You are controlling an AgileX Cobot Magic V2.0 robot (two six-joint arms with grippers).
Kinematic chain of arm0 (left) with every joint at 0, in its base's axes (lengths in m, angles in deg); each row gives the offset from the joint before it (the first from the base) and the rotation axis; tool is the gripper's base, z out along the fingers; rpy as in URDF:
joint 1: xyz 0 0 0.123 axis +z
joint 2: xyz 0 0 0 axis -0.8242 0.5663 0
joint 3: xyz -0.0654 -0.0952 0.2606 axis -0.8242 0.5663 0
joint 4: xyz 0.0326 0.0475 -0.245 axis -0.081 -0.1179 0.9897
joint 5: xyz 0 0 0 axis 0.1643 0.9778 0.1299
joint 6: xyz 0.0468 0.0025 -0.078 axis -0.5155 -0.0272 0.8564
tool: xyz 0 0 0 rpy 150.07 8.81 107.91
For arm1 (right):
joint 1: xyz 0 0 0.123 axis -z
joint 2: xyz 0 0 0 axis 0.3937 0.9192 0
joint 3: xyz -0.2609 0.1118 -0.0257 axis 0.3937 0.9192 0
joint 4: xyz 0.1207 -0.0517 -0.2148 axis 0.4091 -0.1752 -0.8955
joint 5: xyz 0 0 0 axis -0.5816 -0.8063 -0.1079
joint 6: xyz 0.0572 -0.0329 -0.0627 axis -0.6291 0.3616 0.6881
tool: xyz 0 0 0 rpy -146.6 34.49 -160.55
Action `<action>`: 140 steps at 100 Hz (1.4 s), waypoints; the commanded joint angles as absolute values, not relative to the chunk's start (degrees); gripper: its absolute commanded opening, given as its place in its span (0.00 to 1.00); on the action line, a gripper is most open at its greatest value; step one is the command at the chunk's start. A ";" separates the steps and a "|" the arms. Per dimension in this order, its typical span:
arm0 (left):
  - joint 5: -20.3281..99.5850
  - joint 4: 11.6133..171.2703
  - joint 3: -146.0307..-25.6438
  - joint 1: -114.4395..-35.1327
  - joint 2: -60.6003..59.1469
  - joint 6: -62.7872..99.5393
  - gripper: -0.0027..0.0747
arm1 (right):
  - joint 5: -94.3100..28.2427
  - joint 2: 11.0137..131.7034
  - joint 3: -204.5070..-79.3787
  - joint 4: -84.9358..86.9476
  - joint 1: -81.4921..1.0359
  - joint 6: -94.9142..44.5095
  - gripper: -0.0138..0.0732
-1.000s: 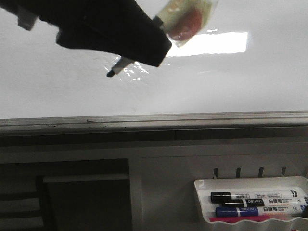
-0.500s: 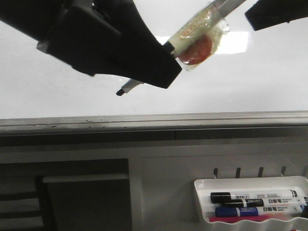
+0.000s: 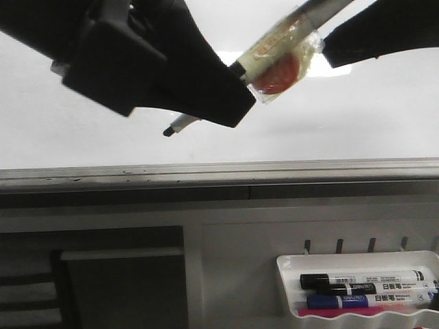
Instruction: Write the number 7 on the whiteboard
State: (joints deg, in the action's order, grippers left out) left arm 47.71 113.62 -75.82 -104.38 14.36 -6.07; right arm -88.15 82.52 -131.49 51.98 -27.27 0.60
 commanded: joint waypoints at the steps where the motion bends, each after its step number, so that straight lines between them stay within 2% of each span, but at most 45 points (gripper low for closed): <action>1: 45.44 114.78 -77.49 -104.86 13.19 -6.15 0.01 | -88.31 82.02 -133.27 56.44 -28.15 2.47 0.62; 8: 45.44 114.78 -77.49 -104.86 13.19 -6.15 0.01 | -87.54 82.02 -133.27 56.48 -28.25 2.47 0.62; 15: 45.44 114.78 -77.49 -104.86 13.19 -6.15 0.01 | -87.54 82.11 -133.27 56.48 -28.25 2.74 0.56; 44: 45.44 114.78 -77.49 -104.86 13.19 -6.15 0.01 | -88.32 82.11 -133.27 56.48 -28.25 4.98 0.08; 62: 45.44 116.28 -77.53 -104.86 13.19 -6.15 0.01 | -89.84 82.11 -133.27 56.48 -28.25 5.10 0.08; 69: 47.01 116.92 -78.14 -104.86 13.19 -6.15 0.06 | -90.30 82.11 -133.27 56.48 -28.25 5.57 0.08; 76: 48.03 117.36 -79.07 -104.74 13.19 -6.15 0.19 | -89.35 82.11 -133.27 56.48 -28.25 5.70 0.08; 91: 48.31 118.00 -81.20 -104.45 13.07 -5.51 0.62 | -86.58 81.04 -133.27 56.48 -28.25 5.70 0.10; 98: 48.30 119.35 -81.50 -103.35 12.47 -5.53 0.73 | -85.02 79.51 -133.27 56.48 -28.25 5.70 0.10; 113: 48.43 122.29 -81.50 -97.87 9.54 -5.53 0.74 | -78.76 73.53 -133.27 53.34 -28.25 5.70 0.10; 140: 48.51 135.33 -80.65 -80.37 2.61 -5.53 0.74 | -66.03 61.75 -128.49 49.46 -28.25 5.70 0.10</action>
State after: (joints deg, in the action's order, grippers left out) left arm 50.42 128.39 -79.35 -85.28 5.72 -6.06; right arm -72.03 65.58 -129.39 47.52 -28.21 4.64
